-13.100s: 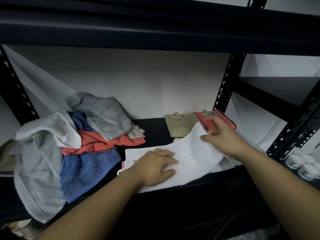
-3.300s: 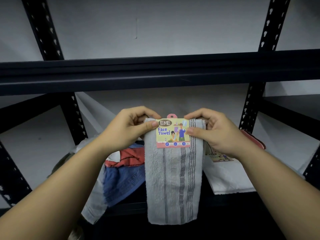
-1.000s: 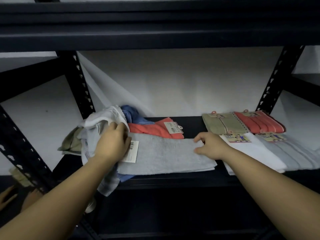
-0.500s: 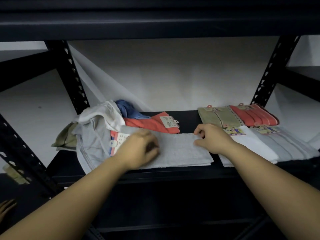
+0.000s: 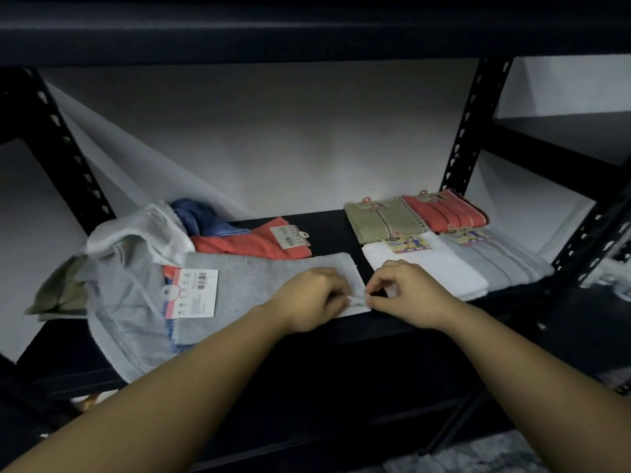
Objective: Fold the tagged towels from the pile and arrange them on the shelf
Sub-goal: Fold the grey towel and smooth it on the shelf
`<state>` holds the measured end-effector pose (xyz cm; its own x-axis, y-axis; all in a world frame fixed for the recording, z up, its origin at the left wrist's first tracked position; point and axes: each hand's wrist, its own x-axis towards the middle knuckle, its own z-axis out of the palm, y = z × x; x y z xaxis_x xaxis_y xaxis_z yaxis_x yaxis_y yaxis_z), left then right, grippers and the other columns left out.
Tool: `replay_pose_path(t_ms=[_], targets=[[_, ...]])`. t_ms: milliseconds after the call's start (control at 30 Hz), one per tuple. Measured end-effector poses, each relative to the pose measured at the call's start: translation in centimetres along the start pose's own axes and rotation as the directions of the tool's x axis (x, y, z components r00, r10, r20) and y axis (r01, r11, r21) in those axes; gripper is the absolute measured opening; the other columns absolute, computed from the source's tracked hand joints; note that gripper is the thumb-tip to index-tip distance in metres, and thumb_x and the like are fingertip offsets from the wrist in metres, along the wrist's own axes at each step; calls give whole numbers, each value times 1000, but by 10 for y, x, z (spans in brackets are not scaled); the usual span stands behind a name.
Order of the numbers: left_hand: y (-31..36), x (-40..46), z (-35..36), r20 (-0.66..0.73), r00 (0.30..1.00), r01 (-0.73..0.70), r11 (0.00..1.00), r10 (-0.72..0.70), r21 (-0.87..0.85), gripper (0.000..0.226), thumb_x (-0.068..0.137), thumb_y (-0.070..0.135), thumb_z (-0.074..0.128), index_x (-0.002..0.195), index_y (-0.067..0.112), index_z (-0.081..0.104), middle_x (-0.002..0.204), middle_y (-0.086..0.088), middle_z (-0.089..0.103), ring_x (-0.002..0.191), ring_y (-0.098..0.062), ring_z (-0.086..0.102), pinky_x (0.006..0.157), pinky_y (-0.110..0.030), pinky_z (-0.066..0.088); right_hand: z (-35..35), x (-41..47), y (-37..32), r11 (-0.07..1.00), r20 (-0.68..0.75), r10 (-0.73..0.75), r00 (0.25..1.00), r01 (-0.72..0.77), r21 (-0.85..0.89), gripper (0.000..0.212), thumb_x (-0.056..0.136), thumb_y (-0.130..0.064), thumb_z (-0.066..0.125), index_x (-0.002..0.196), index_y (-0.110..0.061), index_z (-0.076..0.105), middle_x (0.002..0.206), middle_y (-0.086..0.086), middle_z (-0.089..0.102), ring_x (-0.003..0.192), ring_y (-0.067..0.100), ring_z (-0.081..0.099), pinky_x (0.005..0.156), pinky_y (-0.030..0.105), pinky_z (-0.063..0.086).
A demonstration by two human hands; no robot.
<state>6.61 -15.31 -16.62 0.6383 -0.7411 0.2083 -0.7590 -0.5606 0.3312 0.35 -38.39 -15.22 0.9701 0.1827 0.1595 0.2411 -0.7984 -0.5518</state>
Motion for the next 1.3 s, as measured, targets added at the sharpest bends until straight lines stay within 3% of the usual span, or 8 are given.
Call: replay_pose_path(t_ms=[167,367,567,700,867,1000,1133,1300], targets=[[-4,1,-2,-60,998,16,992,-24,-122,21,91,8,58,101,26,63,94,16,61,85,-2,57,79,-21,47,4,-6,5,990,-34,69,997,-64,125,10,81,-25,84,84,-29,76,90,-12,72,94,3,63,88,29,51],[-5,2,5,38,999,-20,999,21,-27,28,83,42,73,107,28,73,110,11,64,101,-5,59,89,-21,47,10,-4,7,988,-49,65,997,-58,141,7,81,-23,82,78,-28,77,86,-11,70,90,6,63,87,33,52],[-11,-1,5,-90,990,94,981,-110,-168,14,98,31,64,90,22,72,90,13,67,81,-3,61,72,-18,45,7,-2,6,985,-32,93,995,-87,152,11,85,-15,75,81,-25,80,92,-9,71,89,10,67,89,34,54],[-13,-4,8,-141,974,141,960,-179,-242,13,98,28,64,89,23,71,89,13,68,82,-1,61,74,-20,45,8,2,1,995,10,79,997,-80,63,6,84,-23,76,85,-28,80,93,-11,67,90,6,62,85,31,53],[-11,-8,9,-146,984,67,968,-105,-242,9,94,34,72,100,28,72,99,12,68,89,-3,61,79,-20,48,14,1,1,998,79,16,997,-11,-59,16,80,-38,79,96,-38,76,96,-16,63,100,3,55,95,33,42],[-10,-10,9,-95,995,-30,981,12,-193,22,95,31,72,116,35,75,106,15,59,96,2,58,86,-10,43,16,-3,9,1000,59,-15,998,15,10,14,82,-34,83,96,-37,81,97,-15,67,100,3,59,95,32,47],[-3,-5,12,-56,995,-84,996,83,-4,23,94,50,67,110,36,77,96,12,53,92,-9,55,79,-28,50,16,-3,11,999,69,-20,997,16,45,13,82,-35,85,95,-37,83,95,-15,67,98,4,60,87,26,46],[3,3,10,-81,997,-23,999,20,-44,15,93,36,71,105,30,77,98,14,58,89,-10,61,75,-24,47,18,-3,13,996,52,-1,999,-3,87,11,84,-30,85,93,-35,84,96,-14,69,98,3,60,82,16,43]])
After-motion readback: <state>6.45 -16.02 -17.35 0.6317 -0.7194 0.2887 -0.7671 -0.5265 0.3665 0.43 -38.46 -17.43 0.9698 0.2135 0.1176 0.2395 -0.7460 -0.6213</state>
